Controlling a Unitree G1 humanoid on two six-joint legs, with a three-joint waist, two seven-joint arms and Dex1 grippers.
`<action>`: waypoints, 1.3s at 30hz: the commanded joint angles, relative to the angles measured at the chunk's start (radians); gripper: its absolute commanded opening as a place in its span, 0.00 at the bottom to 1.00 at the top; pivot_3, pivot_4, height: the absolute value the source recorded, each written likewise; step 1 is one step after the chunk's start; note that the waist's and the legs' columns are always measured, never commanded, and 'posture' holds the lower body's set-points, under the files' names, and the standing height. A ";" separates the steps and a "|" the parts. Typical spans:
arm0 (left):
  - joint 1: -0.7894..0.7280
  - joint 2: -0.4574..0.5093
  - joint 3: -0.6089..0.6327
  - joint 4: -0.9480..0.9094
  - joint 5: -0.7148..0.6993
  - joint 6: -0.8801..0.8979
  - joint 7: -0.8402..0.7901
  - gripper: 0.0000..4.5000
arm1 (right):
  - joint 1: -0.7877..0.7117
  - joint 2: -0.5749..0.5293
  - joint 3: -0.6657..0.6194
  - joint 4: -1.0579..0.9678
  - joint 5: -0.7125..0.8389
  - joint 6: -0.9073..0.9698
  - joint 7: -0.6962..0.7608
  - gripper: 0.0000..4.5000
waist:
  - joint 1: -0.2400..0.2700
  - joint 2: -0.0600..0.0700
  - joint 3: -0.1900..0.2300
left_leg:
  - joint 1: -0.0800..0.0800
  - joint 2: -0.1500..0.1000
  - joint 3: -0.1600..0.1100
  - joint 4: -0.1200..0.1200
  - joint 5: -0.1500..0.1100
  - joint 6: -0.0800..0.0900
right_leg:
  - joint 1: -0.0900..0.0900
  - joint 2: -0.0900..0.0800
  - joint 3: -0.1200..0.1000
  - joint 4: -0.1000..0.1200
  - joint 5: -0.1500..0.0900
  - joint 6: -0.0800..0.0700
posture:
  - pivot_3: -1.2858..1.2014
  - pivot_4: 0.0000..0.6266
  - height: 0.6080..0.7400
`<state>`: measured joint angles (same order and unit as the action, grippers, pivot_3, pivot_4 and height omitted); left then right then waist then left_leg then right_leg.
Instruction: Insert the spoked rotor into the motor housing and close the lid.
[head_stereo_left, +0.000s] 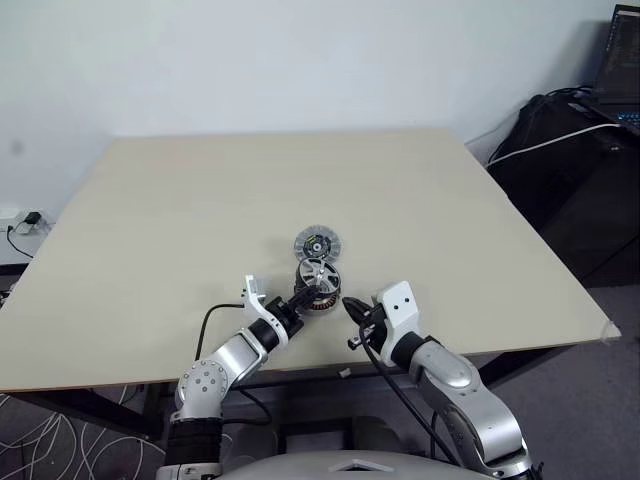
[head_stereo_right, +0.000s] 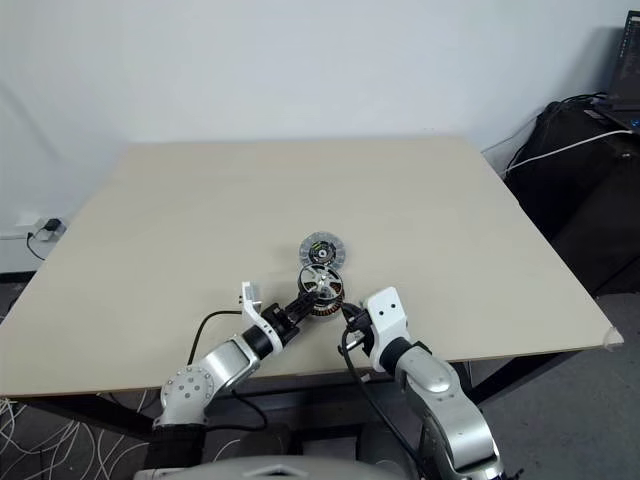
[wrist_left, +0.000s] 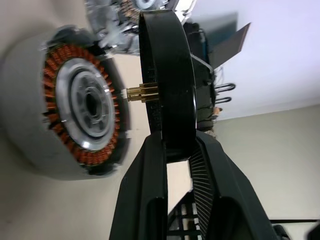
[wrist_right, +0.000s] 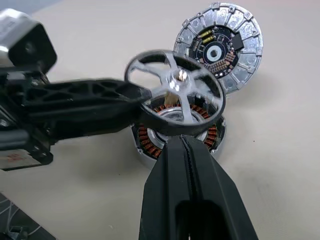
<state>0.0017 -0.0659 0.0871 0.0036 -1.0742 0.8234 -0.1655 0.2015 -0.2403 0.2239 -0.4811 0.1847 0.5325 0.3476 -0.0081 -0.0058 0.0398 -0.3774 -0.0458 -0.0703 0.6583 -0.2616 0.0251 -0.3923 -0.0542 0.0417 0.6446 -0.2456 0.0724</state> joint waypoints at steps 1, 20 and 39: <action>-0.031 -0.052 -0.013 0.002 0.002 0.007 0.000 0.08 | -0.013 0.003 -0.013 -0.042 0.009 -0.009 -0.006 0.00 | 0.000 0.000 0.000 | 0.000 0.000 0.000 0.000 0.000 0.000 | 0.000 0.000 0.000 0.000 0.000 0.000 | 0.52 0.00 1.00; 0.002 -0.046 0.012 -0.067 -0.014 0.014 0.021 0.60 | -0.018 0.010 -0.006 -0.033 0.007 -0.015 -0.012 0.00 | 0.000 0.000 0.000 | 0.000 0.000 0.000 0.000 0.000 0.000 | 0.000 0.000 0.000 0.000 0.000 0.000 | 0.52 0.00 1.00; 0.119 0.059 -0.050 -0.277 0.194 -0.125 0.028 0.60 | -0.046 0.017 -0.004 -0.003 0.005 -0.032 -0.004 0.00 | 0.000 0.001 0.000 | 0.000 0.000 0.000 0.000 -0.001 -0.001 | 0.000 -0.001 0.000 -0.001 0.001 0.000 | 0.52 0.00 1.00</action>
<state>0.1238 -0.0202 0.0752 -0.2155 -0.9710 0.7712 -0.1148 0.1772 -0.2300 0.2264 -0.4719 0.1850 0.5269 0.3429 -0.0077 -0.0052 0.0395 -0.3775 -0.0461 -0.0700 0.6580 -0.2626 0.0240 -0.3923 -0.0547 0.0420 0.6440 -0.2448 0.0718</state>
